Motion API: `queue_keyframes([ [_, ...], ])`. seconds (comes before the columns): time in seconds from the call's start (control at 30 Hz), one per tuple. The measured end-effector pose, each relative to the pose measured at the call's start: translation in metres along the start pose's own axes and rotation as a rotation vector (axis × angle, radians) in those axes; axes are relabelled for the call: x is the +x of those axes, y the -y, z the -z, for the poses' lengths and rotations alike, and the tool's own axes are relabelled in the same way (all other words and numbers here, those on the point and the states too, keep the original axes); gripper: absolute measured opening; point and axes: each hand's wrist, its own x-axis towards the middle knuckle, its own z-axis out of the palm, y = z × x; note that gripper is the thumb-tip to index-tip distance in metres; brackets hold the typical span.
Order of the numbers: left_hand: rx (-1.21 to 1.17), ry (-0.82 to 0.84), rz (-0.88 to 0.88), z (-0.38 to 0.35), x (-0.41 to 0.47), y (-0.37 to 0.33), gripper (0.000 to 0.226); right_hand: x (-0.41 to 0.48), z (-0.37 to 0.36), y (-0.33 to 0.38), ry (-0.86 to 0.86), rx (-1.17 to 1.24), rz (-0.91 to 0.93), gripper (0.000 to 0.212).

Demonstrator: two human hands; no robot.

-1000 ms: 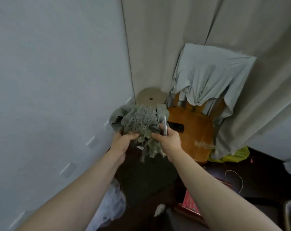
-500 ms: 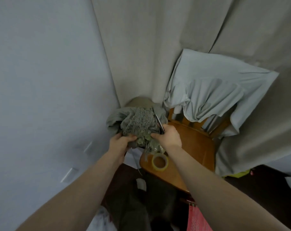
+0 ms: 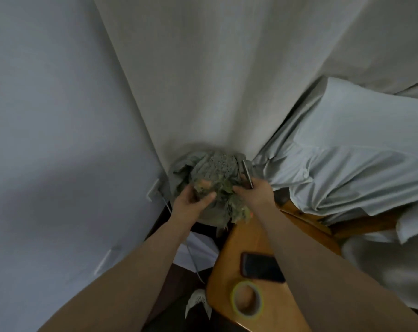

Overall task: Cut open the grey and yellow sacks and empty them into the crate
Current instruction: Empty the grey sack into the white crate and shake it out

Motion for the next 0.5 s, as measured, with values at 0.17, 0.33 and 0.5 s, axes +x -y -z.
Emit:
queue_keyframes([
  [0.17,0.152,0.116,0.206,0.006,0.049,0.008,0.12,0.043,-0.025,-0.013,0.084,0.002,-0.072,0.02],
  [0.33,0.306,0.043,0.15,0.008,0.048,0.014,0.087,0.034,-0.033,-0.03,0.115,0.015,-0.14,0.038],
  [0.5,0.514,0.048,0.06,0.007,0.027,0.0,0.087,0.014,-0.027,-0.024,0.129,0.064,-0.104,0.041],
])
